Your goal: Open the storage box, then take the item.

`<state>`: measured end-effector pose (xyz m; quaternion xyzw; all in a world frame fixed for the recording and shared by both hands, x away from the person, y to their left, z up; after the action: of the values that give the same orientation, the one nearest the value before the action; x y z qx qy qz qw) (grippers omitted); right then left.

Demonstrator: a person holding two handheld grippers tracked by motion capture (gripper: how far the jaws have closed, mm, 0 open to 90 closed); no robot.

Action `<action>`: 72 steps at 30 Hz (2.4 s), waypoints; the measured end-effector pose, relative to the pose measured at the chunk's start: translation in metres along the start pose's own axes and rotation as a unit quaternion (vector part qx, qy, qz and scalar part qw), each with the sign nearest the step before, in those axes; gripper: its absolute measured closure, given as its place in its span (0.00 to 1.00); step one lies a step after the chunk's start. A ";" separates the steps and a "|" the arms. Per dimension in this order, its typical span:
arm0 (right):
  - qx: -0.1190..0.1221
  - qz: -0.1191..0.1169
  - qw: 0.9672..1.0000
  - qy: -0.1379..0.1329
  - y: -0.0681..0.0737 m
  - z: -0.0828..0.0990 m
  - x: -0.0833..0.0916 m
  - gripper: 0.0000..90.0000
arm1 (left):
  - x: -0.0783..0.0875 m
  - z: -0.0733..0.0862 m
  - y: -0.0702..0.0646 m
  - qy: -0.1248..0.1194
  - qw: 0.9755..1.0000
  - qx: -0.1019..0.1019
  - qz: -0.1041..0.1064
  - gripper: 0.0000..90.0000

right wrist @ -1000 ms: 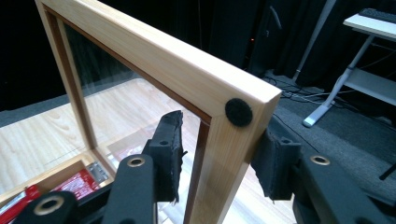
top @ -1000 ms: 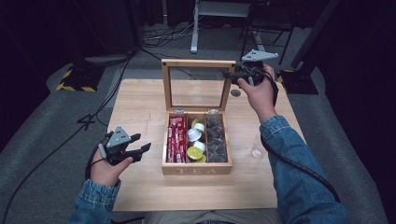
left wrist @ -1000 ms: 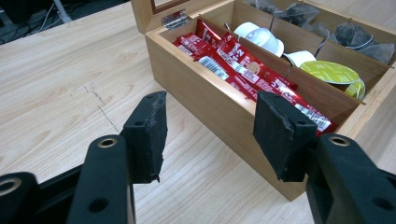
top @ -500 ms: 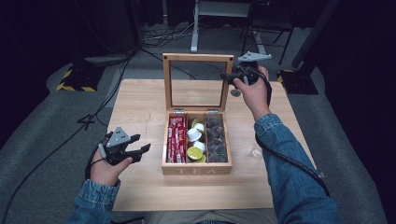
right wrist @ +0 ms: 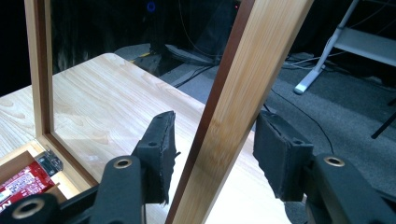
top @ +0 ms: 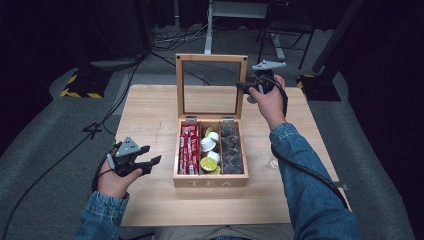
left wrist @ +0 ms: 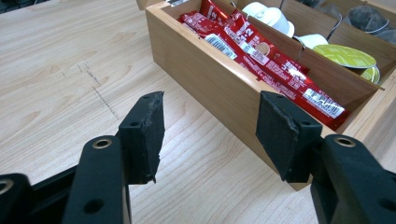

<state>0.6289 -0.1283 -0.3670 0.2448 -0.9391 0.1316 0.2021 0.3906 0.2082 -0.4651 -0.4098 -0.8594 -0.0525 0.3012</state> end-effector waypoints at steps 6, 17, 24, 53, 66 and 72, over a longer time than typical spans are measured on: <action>-0.005 -0.001 1.000 -0.002 0.001 0.003 -0.001 0.55 | 0.000 0.001 0.001 0.002 1.000 0.001 0.002 0.47; -0.033 -0.007 0.999 -0.007 -0.002 0.006 0.003 0.43 | -0.001 0.002 0.003 0.006 1.000 0.005 0.004 0.46; -0.034 -0.021 0.999 -0.011 -0.003 0.003 0.021 0.39 | -0.004 -0.001 0.003 0.022 1.000 0.001 -0.009 0.45; 0.006 -0.134 0.990 0.032 0.067 0.059 0.096 0.39 | -0.013 0.019 -0.006 0.062 0.998 0.016 0.016 0.39; 0.030 -0.144 0.982 0.120 0.093 0.106 0.076 0.40 | -0.028 0.048 0.004 0.090 0.995 0.042 0.006 0.37; 0.045 -0.149 0.978 0.140 0.108 0.117 0.064 0.40 | -0.029 0.054 0.003 0.089 0.995 0.046 0.009 0.39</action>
<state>0.4855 -0.1038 -0.4582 0.3704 -0.8474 0.1752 0.3375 0.3813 0.2088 -0.5256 -0.3968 -0.8270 -0.0461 0.3955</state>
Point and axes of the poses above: each handheld gripper's, and its own axes: x roughly backward along the jaws, z roughly out of its underside, y roughly to its left, the point moved 7 cm from there along -x, roughly forward along the jaws, and after that the axes turned 11 degrees about z, right-handed, at the moved point
